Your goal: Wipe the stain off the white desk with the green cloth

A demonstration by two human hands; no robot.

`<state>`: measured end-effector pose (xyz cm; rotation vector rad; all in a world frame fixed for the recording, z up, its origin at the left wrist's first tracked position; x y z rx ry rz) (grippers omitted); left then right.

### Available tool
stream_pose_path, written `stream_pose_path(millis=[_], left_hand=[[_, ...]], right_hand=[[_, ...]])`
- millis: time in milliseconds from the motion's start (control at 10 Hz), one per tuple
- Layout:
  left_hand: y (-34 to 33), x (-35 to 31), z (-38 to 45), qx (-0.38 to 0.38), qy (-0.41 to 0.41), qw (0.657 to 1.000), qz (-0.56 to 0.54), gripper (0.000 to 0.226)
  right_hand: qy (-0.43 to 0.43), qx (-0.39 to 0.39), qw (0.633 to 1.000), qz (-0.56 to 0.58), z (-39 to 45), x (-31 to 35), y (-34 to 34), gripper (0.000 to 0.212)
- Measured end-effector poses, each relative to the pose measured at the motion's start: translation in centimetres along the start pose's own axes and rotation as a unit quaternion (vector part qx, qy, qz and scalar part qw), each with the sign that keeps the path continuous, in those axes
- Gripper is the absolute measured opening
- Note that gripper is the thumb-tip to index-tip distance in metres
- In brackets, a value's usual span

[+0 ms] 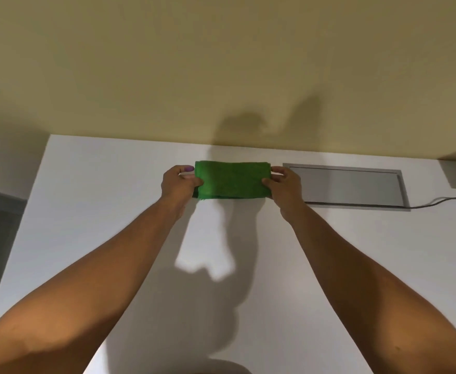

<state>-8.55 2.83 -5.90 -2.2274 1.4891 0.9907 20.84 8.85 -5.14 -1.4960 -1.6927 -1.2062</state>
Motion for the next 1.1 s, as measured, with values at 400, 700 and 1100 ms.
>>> stream_pose_path(millis=[400,700,1100], left_hand=[[-5.2,-3.5,6.1,-0.067,-0.043,0.994,0.077,0.031],[-8.2,-4.7,3.2,-0.091,-0.399,0.762,0.502,0.035],[-9.0,-2.2,2.6,-0.026,-0.323,0.640,0.696,0.069]], right_hand=[[0.028,-0.065,0.994,-0.086,9.0,-0.6,0.2,0.031],[0.359,0.017,0.817,-0.451,5.8,2.8,-3.2,0.032],[0.307,0.119,0.779,-0.534,5.0,1.6,-4.0,0.052]])
Point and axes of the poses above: each hand's wrist, its own z-axis towards the middle knuckle, its own y-axis out of the back of the hand, x = y × z, the point moved 7 cm from there along z, towards the middle knuckle, and after that the axes turned 8 degrees about y, right-handed, at the moved point
